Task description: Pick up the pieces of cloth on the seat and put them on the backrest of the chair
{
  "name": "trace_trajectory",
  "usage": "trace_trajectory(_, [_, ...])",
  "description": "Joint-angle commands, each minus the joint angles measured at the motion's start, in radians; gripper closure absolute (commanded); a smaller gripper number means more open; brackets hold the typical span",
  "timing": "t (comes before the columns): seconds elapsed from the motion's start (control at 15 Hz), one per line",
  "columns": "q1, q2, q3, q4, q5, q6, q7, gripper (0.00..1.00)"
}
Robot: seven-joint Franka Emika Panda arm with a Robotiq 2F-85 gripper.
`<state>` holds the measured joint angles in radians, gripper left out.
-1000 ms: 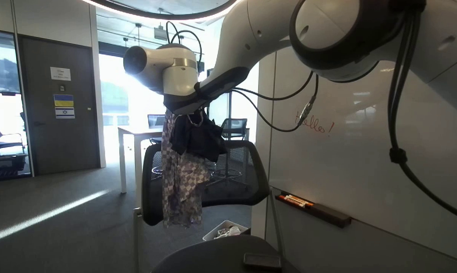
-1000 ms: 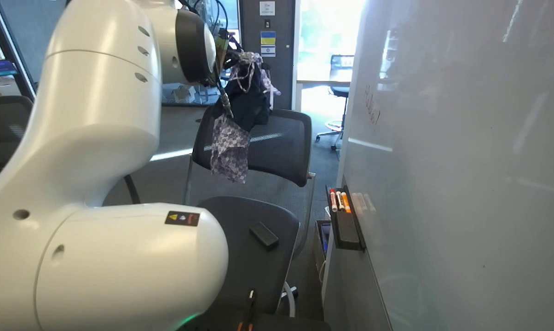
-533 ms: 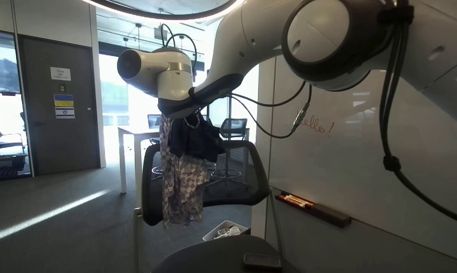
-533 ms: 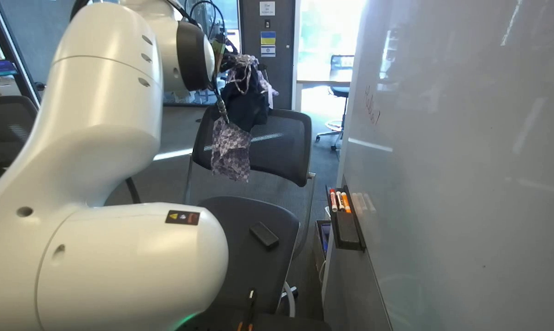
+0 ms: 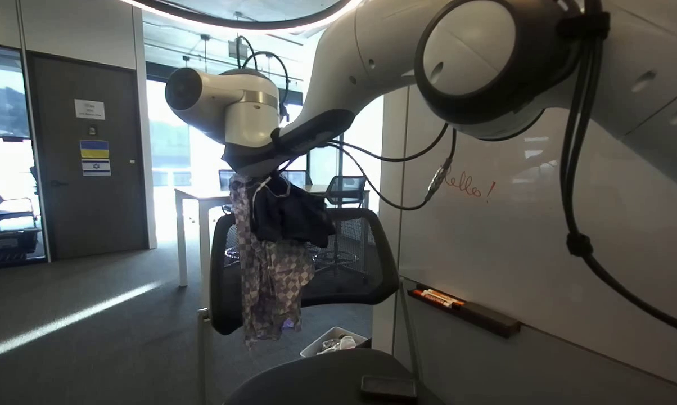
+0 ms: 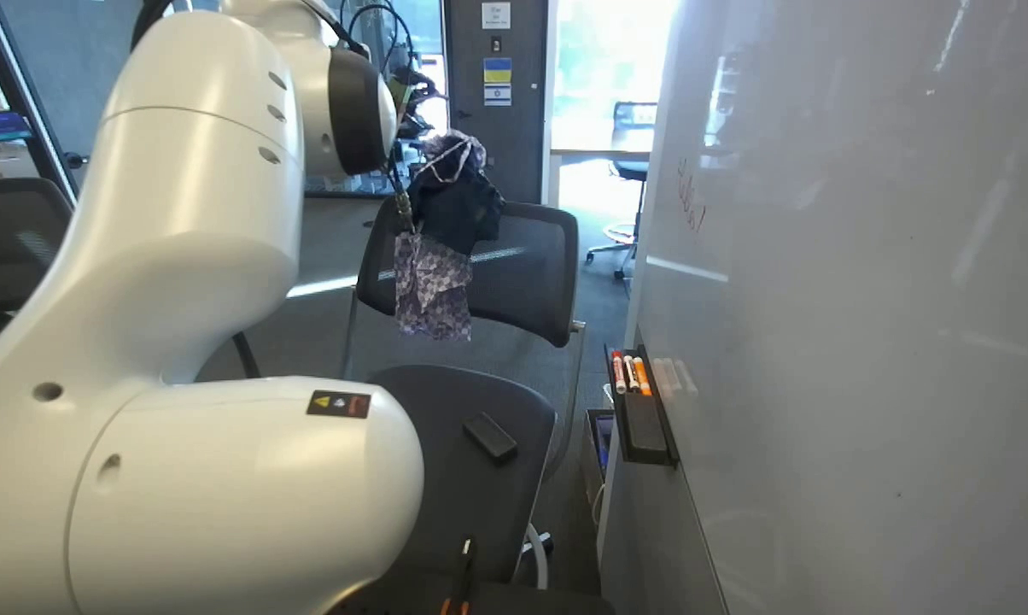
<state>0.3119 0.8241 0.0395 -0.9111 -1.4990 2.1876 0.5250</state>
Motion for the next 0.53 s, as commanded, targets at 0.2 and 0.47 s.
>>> trace_trajectory(0.2, [-0.029,0.005,0.066,0.056,0.144,-0.032,-0.087,0.00])
trace_trajectory(0.47, [-0.071,-0.144,0.148,-0.085,0.358,-0.168,-0.183,0.00])
